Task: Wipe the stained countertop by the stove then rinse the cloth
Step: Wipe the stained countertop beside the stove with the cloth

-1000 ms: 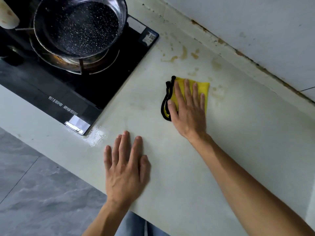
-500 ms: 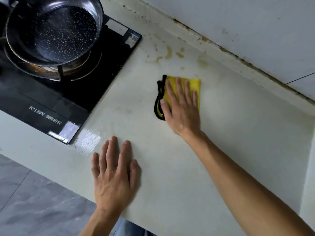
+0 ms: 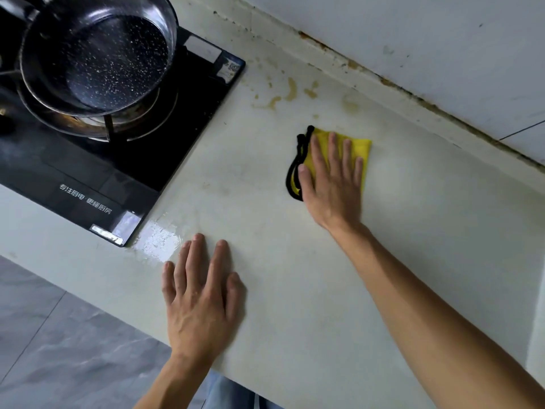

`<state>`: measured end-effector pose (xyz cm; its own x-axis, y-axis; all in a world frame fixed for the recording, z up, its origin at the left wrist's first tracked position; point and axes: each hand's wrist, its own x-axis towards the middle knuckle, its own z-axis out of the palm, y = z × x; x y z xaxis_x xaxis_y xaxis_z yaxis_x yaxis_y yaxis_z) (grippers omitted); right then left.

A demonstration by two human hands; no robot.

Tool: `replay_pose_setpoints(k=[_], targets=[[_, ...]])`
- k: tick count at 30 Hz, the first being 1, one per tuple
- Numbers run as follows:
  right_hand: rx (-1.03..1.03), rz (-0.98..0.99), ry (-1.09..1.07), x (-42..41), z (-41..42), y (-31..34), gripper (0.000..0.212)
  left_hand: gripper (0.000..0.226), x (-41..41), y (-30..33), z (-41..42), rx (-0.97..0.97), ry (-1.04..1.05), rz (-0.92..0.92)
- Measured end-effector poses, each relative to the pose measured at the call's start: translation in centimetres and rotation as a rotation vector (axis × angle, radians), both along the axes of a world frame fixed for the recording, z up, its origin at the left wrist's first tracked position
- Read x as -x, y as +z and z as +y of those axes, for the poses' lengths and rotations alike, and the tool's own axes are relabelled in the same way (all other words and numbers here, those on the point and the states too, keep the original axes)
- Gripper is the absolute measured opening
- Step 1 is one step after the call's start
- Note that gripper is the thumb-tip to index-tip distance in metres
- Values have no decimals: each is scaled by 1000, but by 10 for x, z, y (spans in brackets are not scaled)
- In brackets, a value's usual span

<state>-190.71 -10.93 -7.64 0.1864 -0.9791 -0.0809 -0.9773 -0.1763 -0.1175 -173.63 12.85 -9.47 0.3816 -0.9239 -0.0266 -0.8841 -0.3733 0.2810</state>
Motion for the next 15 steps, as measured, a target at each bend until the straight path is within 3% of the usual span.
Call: replay_pose_setpoints(k=[3,7,11,15], targets=[[9,-23,206,-7,26,-7,64,59,0,-2,0,10,-6,-11],[-6,-9,436,44,49,-10,64,59,-1,-3,2,0,-10,-21],[-20,-9,249,83,15,-5,66,60,0,-1,0,8,2,-5],[-25,-28,-25,45,-35,-3,70,60,1,2,-1,5,-3,0]])
